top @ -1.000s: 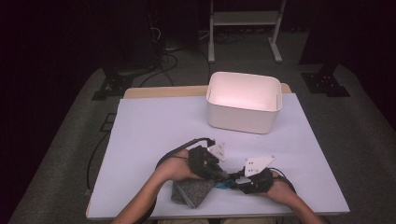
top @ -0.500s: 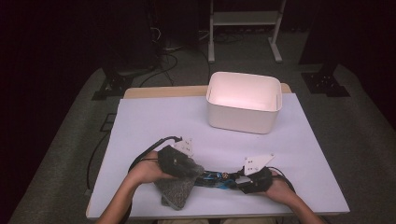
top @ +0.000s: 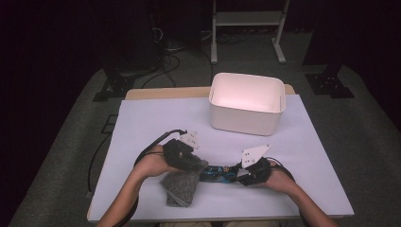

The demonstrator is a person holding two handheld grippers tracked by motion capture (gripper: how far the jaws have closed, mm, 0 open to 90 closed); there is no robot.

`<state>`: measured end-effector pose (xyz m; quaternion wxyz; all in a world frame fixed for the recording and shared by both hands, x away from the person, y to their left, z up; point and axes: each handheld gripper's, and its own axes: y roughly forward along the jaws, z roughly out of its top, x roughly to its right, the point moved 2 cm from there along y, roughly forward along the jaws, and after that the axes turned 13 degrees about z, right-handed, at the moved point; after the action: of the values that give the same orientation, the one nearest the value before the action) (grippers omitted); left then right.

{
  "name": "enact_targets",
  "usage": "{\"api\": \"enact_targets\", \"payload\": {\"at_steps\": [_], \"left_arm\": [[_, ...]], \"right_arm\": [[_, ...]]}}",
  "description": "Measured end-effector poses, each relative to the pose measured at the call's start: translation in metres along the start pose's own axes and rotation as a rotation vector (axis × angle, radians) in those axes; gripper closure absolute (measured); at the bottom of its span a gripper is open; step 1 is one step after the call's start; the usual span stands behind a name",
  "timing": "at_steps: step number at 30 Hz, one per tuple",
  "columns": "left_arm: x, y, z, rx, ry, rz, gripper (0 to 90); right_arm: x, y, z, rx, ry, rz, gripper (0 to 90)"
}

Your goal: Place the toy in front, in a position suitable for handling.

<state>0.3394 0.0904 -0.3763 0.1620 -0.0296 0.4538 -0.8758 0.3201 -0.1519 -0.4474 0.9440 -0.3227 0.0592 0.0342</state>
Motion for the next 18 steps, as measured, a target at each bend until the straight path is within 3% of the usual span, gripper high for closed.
{"api": "enact_targets", "payload": {"at_steps": [4, 11, 13, 16, 18], "left_arm": [[-0.001, 0.007, 0.000, -0.003, 0.000, -0.009, 77.8], [-0.001, 0.013, -0.003, -0.003, -0.022, -0.031, 77.7], [0.000, 0.013, -0.003, -0.005, -0.020, -0.028, 77.7], [0.001, 0.013, -0.003, -0.004, -0.019, -0.026, 77.7], [0.003, 0.012, -0.005, 0.005, -0.021, -0.029, 77.7]], "right_arm": [[0.007, -0.001, -0.006, -0.003, 0.022, 0.001, 66.3], [0.004, -0.002, -0.013, 0.013, 0.054, -0.020, 65.1], [0.001, -0.008, -0.007, 0.035, 0.063, -0.034, 60.6], [-0.002, -0.011, -0.004, 0.048, 0.070, -0.032, 57.7], [-0.007, -0.014, 0.001, 0.063, 0.092, -0.019, 51.1]]}}
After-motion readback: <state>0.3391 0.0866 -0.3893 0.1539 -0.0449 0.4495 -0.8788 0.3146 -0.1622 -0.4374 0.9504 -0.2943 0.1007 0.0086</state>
